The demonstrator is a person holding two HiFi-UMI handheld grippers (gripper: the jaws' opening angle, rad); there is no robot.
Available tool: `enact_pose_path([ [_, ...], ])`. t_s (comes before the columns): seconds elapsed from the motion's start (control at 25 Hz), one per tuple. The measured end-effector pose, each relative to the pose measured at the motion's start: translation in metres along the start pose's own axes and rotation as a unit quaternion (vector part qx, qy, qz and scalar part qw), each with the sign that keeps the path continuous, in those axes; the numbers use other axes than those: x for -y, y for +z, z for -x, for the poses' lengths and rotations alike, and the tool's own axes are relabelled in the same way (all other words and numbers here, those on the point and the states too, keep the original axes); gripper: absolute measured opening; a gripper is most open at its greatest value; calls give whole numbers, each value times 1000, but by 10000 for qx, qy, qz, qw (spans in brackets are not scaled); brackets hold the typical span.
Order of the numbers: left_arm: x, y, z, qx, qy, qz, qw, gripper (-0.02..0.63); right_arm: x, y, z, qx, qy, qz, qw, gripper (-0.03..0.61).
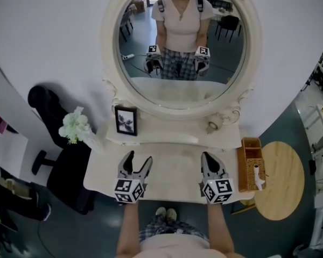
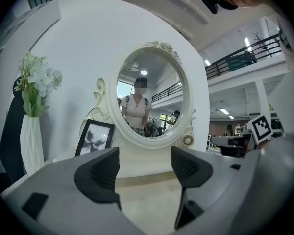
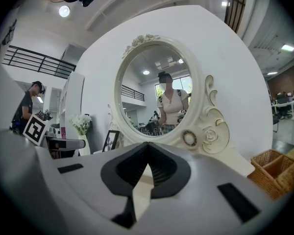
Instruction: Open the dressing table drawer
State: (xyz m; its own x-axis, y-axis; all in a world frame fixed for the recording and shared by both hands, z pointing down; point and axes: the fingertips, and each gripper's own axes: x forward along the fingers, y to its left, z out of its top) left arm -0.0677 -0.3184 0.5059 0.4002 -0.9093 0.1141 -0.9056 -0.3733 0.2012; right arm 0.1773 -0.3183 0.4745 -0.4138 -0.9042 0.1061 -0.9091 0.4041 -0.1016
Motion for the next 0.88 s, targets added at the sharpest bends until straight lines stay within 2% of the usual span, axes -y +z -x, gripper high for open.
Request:
enact_pose_path([
  [0.16, -15, -7, -5, -65, 99, 83, 9999, 321, -7, -8, -13, -99, 52, -25, 9999, 15],
  [0.36, -40, -27, 1, -227, 343, 179, 9990, 321, -28, -25, -36, -292, 345, -36, 9990, 15],
  [0.64, -92, -56, 8, -420, 791, 295, 9955, 321, -83, -60, -89, -599, 998, -13, 9932, 15],
  [0.88, -126, -83, 0, -557, 1131, 460, 9910, 321, -136, -101, -130, -913, 1613, 51, 9827, 15],
])
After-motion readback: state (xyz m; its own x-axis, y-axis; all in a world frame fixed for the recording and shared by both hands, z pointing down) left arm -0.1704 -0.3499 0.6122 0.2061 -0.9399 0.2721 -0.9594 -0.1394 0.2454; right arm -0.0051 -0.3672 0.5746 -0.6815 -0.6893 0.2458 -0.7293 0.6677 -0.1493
